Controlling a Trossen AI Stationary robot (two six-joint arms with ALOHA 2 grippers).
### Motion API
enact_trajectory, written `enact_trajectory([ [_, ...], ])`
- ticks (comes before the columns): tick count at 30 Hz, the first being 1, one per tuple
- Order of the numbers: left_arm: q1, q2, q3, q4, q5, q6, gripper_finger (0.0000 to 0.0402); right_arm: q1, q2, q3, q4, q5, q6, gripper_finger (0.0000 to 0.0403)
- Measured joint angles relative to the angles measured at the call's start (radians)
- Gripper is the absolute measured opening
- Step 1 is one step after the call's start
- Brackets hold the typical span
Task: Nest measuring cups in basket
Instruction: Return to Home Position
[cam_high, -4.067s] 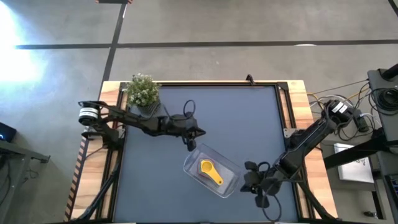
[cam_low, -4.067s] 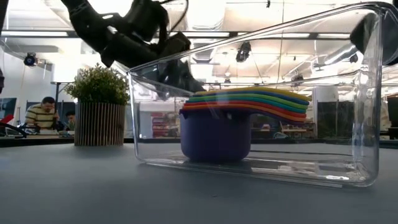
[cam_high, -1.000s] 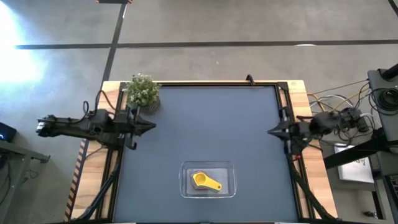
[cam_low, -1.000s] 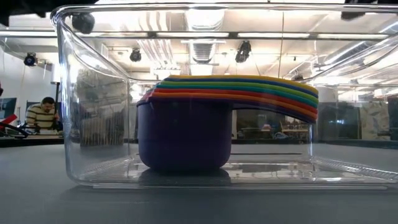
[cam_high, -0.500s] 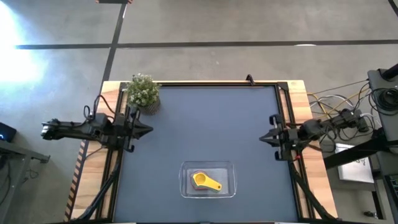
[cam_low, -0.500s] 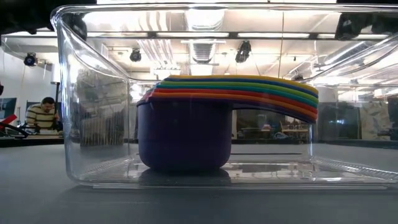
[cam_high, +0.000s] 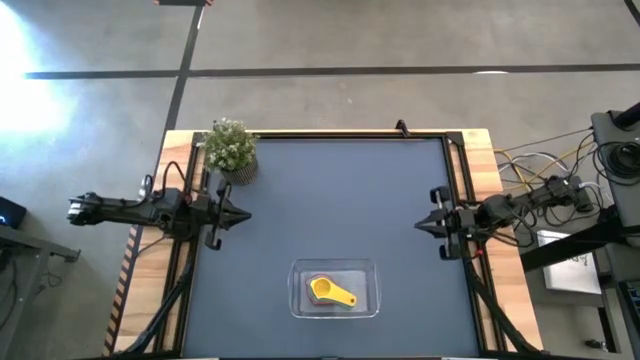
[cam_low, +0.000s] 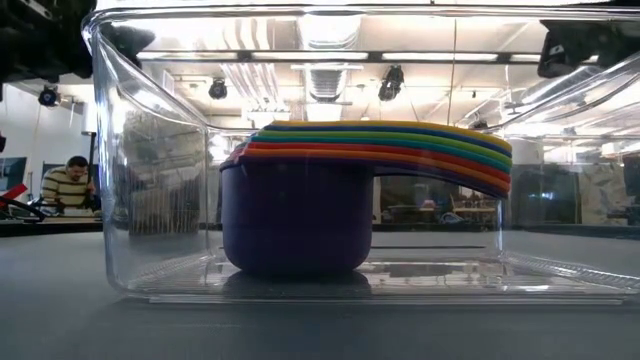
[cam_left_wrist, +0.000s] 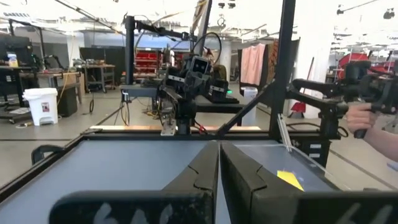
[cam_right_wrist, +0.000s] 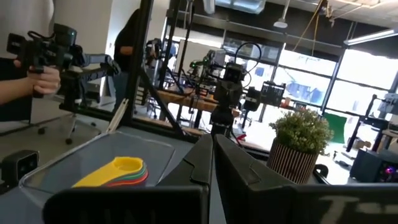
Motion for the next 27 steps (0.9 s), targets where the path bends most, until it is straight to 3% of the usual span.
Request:
enact_trajectory([
  [10,0.000,-0.187,0.000,-0.186,0.003,0.051,0.0000,-0.002,-0.131,-0.027,-0.108,0.004,-0.019,0.0008],
  [27,0.000,-0.187,-0.084,-0.180,0.030,0.020,0.0000,-0.009,-0.131,-0.058,-0.142,0.009,0.054,0.0008],
])
